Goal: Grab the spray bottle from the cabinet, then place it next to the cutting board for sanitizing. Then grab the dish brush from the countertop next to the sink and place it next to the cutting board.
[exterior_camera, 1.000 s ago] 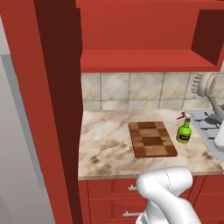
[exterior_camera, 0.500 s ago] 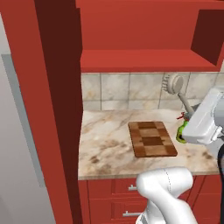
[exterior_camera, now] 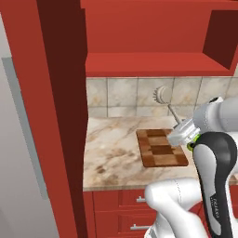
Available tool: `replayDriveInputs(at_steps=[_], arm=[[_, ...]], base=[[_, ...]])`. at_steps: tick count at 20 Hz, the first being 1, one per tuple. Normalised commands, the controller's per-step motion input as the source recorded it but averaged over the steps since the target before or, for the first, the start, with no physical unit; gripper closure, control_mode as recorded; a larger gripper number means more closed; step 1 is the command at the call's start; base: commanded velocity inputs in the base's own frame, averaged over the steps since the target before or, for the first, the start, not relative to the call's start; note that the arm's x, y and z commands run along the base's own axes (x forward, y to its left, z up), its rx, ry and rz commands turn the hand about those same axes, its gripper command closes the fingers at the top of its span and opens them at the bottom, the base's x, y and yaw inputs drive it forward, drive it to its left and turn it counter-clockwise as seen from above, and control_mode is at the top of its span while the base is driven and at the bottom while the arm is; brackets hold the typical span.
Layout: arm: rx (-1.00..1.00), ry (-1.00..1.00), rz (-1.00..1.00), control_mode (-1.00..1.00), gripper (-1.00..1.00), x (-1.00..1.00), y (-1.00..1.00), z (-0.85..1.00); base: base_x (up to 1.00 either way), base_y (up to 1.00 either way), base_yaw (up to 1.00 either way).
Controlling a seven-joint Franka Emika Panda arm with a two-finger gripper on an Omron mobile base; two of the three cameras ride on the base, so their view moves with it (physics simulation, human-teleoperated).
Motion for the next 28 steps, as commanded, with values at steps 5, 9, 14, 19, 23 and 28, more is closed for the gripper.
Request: replayDriveInputs(at_steps=[5,9,14,19,23,28], arm=[[0.02,0.24,-0.2,-1.0,1.0,0.03,0.49,-0.84],[0.01,0.26,-0.15,-1.0,1.0,0.0,0.08,-0.57],[0.08,0.23,-0.06,-1.0,1.0,0.08,-0.02,-0.57],[0.13,0.22,-0.01,-1.0,1.0,0.26,-0.01,-0.53],[0.09,0.08,-0.02,-1.0,1.0,0.38,-0.02,-0.62],[0.0,0.02,-0.08,-1.0,1.0,0.43,0.02,-0.48]], base=[[0.0,0.0,0.0],[0.0,0.0,0.0],[0.0,0.0,0.0],[0.0,0.0,0.0],[0.0,0.0,0.0],[0.0,0.0,0.0]])
